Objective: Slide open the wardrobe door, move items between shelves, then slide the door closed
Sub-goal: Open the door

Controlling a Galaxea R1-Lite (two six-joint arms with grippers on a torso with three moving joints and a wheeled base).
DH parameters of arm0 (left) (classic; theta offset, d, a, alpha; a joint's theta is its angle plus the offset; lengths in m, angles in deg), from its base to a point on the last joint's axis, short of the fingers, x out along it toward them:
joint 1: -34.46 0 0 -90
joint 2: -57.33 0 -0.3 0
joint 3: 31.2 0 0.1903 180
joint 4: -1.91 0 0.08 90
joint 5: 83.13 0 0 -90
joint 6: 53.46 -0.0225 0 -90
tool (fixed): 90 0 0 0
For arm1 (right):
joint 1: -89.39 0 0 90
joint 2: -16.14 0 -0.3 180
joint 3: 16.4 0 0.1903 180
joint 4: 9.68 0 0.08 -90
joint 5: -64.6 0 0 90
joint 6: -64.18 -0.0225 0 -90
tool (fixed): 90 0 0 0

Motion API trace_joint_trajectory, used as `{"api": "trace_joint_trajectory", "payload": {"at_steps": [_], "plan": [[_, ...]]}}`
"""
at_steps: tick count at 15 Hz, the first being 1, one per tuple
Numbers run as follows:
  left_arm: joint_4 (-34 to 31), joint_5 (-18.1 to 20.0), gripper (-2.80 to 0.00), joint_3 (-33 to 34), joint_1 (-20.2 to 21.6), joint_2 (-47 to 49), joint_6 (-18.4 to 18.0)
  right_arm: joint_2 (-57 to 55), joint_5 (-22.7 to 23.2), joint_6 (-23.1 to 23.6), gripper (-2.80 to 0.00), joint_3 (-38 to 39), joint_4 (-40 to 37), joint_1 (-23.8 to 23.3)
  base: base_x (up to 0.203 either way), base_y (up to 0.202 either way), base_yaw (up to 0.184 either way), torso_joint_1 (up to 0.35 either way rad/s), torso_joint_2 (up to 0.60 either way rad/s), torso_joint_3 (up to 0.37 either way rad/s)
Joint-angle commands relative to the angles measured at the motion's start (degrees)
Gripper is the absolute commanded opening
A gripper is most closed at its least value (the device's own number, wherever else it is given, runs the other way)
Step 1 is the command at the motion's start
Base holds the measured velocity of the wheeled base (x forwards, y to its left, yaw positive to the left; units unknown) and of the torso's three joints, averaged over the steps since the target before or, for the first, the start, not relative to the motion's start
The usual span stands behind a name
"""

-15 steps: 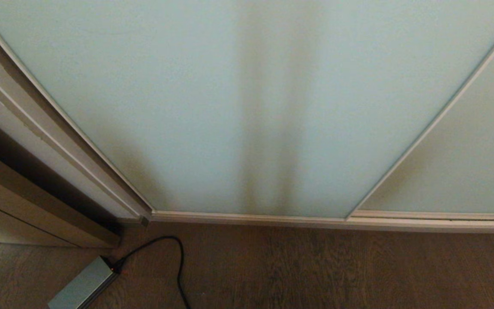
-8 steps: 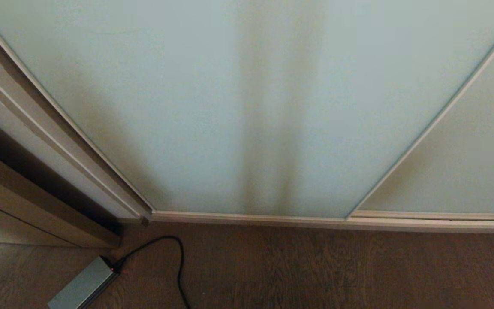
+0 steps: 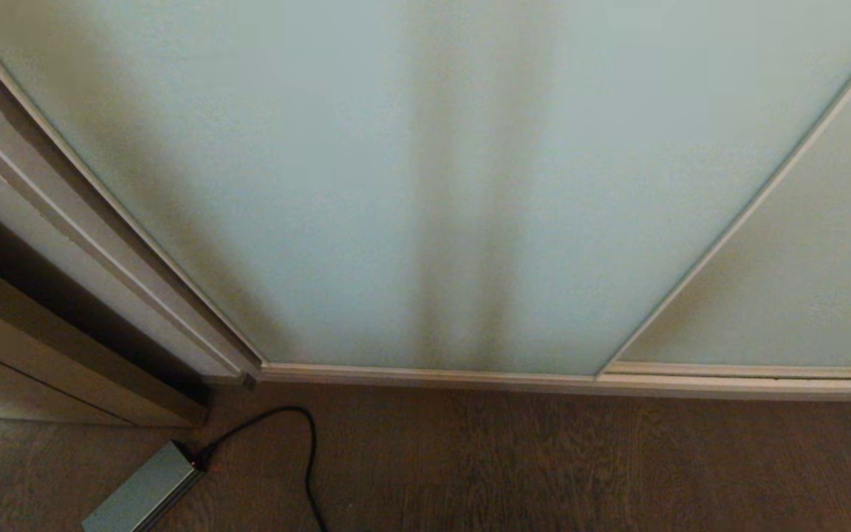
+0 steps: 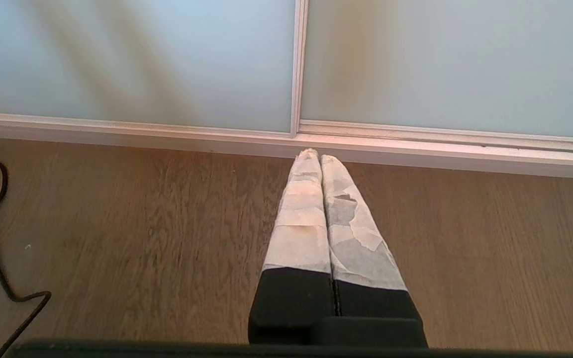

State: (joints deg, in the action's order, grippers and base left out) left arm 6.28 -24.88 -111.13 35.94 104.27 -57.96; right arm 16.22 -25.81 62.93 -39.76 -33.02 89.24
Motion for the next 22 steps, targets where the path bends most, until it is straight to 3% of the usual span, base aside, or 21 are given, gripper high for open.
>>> {"api": "trace_joint_trajectory", "payload": {"at_steps": [1, 4, 12, 15, 18, 22], "plan": [[5.1, -2.8, -2.8, -6.0, 2.0, 11.0, -0.1, -0.1, 0.0, 0.0, -2.8, 0.1, 0.1, 0.0, 0.0, 0.0, 0.0, 0.0, 0.0, 0.0], [7.5, -3.7, -2.8, -10.6, 6.4, 17.9, 0.0, -0.1, 0.0, -0.1, -2.8, 0.0, 0.0, 0.0, 0.0, 0.0, 0.0, 0.0, 0.0, 0.0], [7.1, -0.5, -2.8, -16.9, 6.8, 30.3, 3.6, -0.1, 0.0, 0.0, -2.8, 0.1, 0.1, 0.0, 0.0, 0.0, 0.0, 0.0, 0.0, 0.0], [6.8, 0.3, -2.8, -22.6, 8.6, 36.5, 4.6, -0.1, 0.0, 0.0, -2.8, 0.0, 0.0, 0.0, 0.0, 0.0, 0.0, 0.0, 0.0, 0.0], [4.0, 6.6, -2.8, -26.7, 11.2, 40.1, 6.0, -0.1, 0.0, 0.0, -2.8, 0.0, 0.1, 0.0, 0.0, 0.0, 0.0, 0.0, 0.0, 0.0], [2.0, 13.7, -2.8, -28.5, 11.3, 40.7, 7.5, -0.1, 0.0, 0.0, -2.8, 0.1, 0.1, 0.0, 0.0, 0.0, 0.0, 0.0, 0.0, 0.0]]}}
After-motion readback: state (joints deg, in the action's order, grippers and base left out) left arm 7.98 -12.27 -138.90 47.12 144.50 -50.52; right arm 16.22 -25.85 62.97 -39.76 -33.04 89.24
